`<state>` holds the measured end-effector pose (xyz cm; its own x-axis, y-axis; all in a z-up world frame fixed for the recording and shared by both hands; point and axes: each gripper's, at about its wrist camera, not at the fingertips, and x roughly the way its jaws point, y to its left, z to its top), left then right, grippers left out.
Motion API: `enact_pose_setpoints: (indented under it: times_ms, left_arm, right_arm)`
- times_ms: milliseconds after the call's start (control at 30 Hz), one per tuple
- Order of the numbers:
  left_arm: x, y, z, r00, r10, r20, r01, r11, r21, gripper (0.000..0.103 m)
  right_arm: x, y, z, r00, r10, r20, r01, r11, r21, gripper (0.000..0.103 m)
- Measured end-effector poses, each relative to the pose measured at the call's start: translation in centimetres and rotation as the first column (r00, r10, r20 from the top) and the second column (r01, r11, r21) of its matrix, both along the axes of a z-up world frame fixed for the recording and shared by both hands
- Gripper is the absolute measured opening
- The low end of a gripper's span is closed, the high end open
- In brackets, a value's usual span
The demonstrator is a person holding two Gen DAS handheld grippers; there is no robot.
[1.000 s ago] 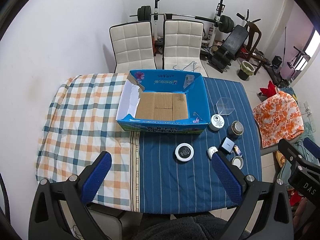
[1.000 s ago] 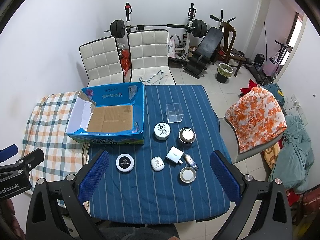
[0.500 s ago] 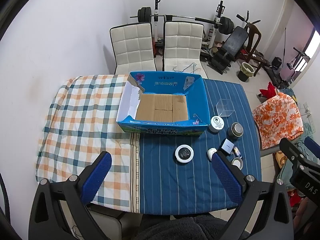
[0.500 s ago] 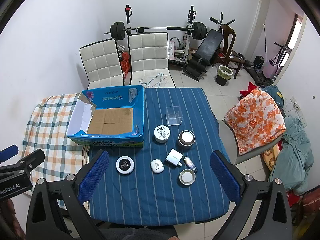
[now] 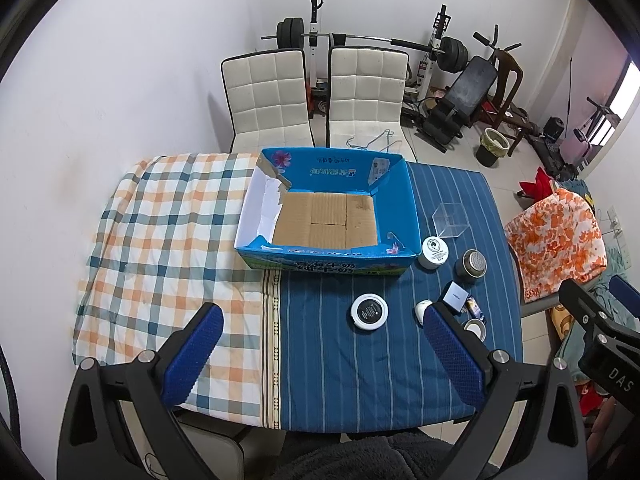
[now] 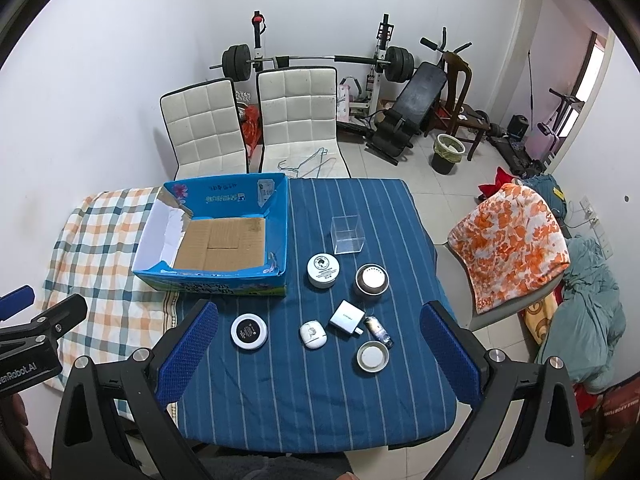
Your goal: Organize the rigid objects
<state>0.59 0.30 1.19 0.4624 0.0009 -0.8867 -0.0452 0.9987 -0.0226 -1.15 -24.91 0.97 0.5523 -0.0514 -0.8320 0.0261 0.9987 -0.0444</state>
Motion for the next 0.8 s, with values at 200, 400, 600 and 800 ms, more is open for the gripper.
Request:
enact_pose_setpoints:
  times_ms: [200,400,600,800]
  left_arm:
    - [0.3,-0.1,0.2,1.0,-0.008,-0.002,0.008,1.0,-0.002,0.103]
    - [0.6,-1.4,0.1,0.999,-0.035,-0.011,0.035,0.999,0.0,0.103]
    - [0.6,-2.1,0.0,0.999,-0.052,-0.008,0.052,0.999,0.001,0.103]
    - [0.6,-2.5,0.0,0.998,-0.056,-0.006,0.056,0.998,-0.001,0.103]
  right_arm:
    - [0.1,0.1,0.0,1.0,-0.003,0.002,0.003,1.0,-0.002,0.103]
    - [0.0,-0.5,-0.5,1.0,-0.013,0.0,0.013,1.0,-0.001,0.103]
    - [-0.1,-1.2,-0.7,1.0,-0.026,0.004,0.026,1.0,-0.003,0.103]
    - [0.0,-1.3,-0.7,1.0,-0.029,0.004,0.03,1.0,-0.006,0.103]
